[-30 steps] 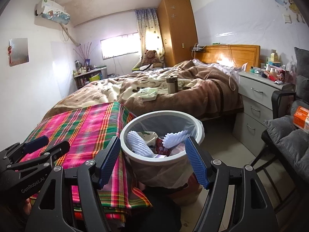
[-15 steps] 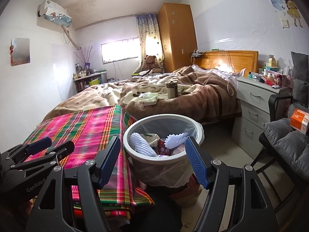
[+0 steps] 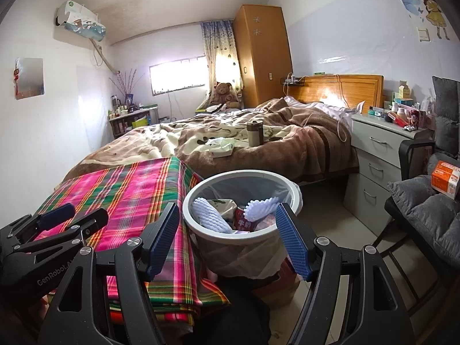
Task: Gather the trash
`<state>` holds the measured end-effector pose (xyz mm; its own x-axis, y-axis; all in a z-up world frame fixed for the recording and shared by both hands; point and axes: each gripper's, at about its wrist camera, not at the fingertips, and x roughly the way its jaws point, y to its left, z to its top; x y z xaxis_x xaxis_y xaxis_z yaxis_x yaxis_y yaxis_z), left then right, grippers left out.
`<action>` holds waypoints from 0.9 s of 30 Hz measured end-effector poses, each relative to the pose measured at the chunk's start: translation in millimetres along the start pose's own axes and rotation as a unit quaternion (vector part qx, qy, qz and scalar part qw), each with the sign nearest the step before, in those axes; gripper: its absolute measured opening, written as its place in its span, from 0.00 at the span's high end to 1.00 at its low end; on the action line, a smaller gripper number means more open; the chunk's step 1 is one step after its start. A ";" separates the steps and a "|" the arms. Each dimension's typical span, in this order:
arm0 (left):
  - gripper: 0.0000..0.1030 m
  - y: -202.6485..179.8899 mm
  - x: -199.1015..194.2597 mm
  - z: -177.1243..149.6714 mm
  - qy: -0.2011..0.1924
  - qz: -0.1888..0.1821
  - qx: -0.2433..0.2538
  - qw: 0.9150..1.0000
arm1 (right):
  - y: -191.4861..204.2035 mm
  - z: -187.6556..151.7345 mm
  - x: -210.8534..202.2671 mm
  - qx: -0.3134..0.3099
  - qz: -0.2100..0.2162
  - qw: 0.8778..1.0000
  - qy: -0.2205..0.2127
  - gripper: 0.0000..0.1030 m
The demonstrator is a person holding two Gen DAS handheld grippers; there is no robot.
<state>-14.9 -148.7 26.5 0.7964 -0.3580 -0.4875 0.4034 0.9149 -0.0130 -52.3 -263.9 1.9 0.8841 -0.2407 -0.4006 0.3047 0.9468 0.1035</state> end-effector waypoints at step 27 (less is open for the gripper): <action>0.39 3.1 -2.6 2.4 -0.002 0.005 -0.001 1.000 | -1.1 2.9 0.4 -0.001 -0.001 1.000 0.004 0.31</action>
<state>-14.7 -145.4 29.8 0.8016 -0.3504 -0.4844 0.3949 0.9187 -0.0110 -51.2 -265.6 4.3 0.8802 -0.2413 -0.4086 0.3066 0.9464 0.1015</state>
